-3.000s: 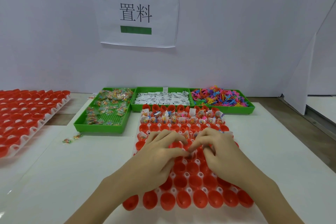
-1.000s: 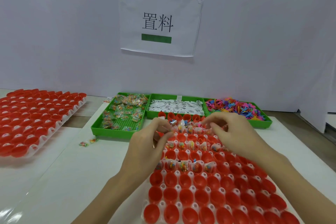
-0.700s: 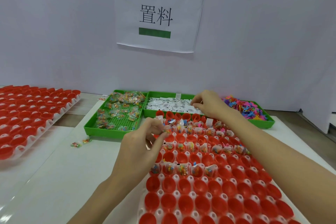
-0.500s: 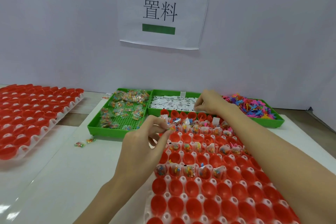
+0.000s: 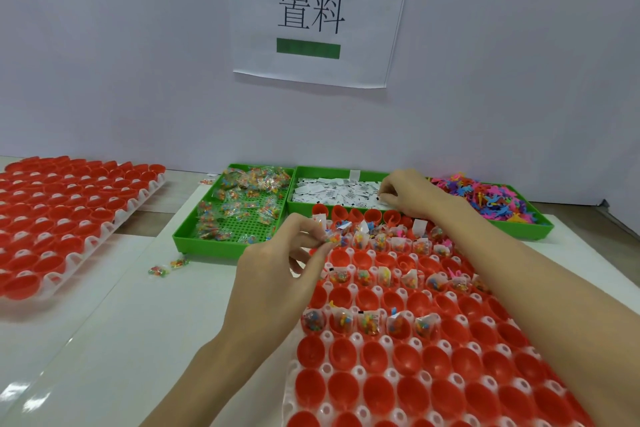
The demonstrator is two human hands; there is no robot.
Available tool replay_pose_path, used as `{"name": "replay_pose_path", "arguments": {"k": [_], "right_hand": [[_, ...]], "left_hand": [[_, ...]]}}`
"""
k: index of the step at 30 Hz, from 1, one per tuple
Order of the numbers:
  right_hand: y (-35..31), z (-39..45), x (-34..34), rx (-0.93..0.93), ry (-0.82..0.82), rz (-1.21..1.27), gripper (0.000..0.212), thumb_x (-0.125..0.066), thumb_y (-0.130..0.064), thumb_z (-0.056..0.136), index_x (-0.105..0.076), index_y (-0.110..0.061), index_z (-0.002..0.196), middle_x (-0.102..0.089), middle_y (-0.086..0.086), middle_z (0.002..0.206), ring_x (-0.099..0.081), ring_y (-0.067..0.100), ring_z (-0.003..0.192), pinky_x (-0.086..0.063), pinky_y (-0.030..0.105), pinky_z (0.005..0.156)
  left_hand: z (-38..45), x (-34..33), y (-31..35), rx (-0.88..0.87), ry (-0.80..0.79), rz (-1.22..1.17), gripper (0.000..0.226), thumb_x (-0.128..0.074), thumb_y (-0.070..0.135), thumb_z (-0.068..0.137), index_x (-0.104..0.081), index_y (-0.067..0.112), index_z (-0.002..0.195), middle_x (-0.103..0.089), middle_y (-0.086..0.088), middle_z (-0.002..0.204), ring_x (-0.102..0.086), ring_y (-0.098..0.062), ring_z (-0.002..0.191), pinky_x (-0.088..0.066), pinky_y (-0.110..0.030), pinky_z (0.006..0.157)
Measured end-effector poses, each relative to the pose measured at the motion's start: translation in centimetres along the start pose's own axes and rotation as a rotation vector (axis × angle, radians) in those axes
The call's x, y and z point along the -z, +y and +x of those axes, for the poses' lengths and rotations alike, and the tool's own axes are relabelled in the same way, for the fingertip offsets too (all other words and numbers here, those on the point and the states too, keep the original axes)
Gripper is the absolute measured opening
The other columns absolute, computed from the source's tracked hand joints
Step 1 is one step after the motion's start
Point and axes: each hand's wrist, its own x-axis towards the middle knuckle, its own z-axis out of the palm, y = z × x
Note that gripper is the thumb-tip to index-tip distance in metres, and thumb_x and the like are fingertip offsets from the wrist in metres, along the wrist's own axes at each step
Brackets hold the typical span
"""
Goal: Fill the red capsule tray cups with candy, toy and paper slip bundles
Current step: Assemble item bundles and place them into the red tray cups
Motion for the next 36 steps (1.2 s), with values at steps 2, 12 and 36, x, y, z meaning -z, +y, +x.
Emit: {"name": "replay_pose_path", "arguments": {"k": [2,12,36], "right_hand": [[0.1,0.0,0.1,-0.002,0.005,0.011,0.02,-0.058,-0.008,0.099,-0.075,0.001,0.1,-0.076,0.014,0.102,-0.07,0.03,0.093,-0.056,0.043,0.086],[0.2,-1.3,1.3,-0.003,0.184,0.136,0.015,-0.064,-0.014,0.098,-0.074,-0.008,0.109,-0.074,0.006,0.107,-0.065,0.017,0.093,-0.054,0.032,0.091],[-2.4,-22.7,2.2,-0.154,0.526,0.93,0.012,-0.077,-0.014,0.088,-0.08,-0.025,0.091,-0.078,-0.008,0.085,-0.074,0.01,0.075,-0.06,0.02,0.069]], "left_hand": [[0.0,0.0,0.1,-0.002,-0.004,0.006,0.016,-0.077,0.022,0.09,-0.063,0.026,0.095,-0.071,0.021,0.083,-0.07,-0.005,0.074,-0.054,-0.021,0.062],[0.2,0.3,0.2,-0.006,0.008,0.02,0.017,-0.077,0.021,0.091,-0.066,0.028,0.103,-0.073,0.023,0.082,-0.07,-0.002,0.074,-0.053,-0.015,0.064],[-0.7,-0.4,2.6,-0.019,-0.058,-0.086,0.024,-0.078,0.009,0.087,-0.067,0.03,0.092,-0.071,0.014,0.087,-0.069,-0.013,0.074,-0.05,-0.013,0.064]]}}
